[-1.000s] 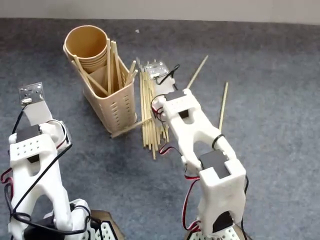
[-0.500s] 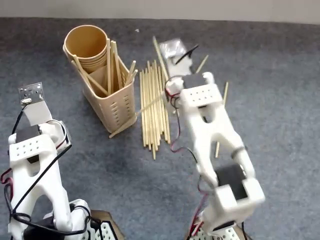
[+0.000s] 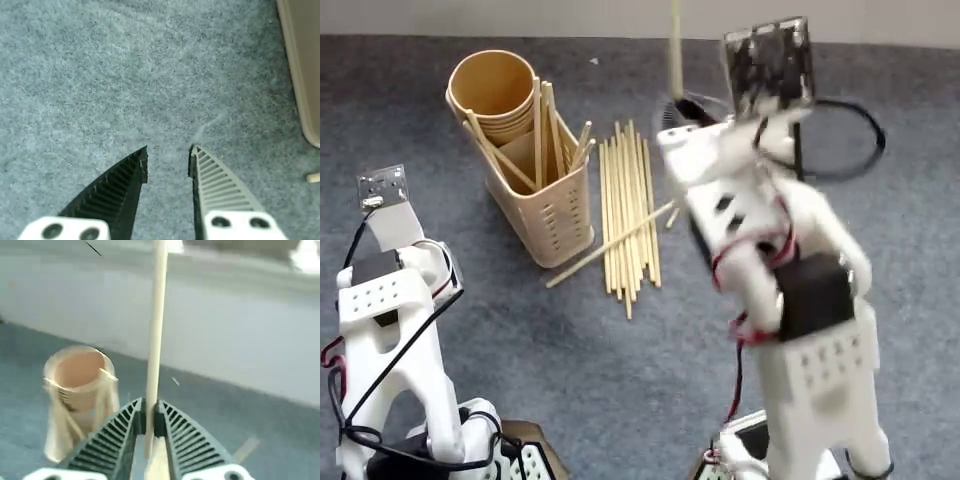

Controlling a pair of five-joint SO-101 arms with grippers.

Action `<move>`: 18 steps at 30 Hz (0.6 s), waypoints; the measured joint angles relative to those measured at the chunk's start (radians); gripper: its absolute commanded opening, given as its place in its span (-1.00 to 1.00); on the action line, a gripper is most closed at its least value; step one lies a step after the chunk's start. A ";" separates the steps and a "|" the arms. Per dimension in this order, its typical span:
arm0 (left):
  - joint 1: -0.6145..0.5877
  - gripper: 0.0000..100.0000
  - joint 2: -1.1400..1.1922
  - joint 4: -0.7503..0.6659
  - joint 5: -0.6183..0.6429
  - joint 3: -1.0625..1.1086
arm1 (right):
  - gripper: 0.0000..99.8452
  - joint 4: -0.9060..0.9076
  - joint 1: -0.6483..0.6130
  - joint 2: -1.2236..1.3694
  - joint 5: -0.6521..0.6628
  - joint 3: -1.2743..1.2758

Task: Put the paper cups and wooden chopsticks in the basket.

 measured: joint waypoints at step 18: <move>0.000 -0.66 0.000 0.000 0.000 0.000 | -0.99 -0.631 -0.215 0.373 0.000 0.318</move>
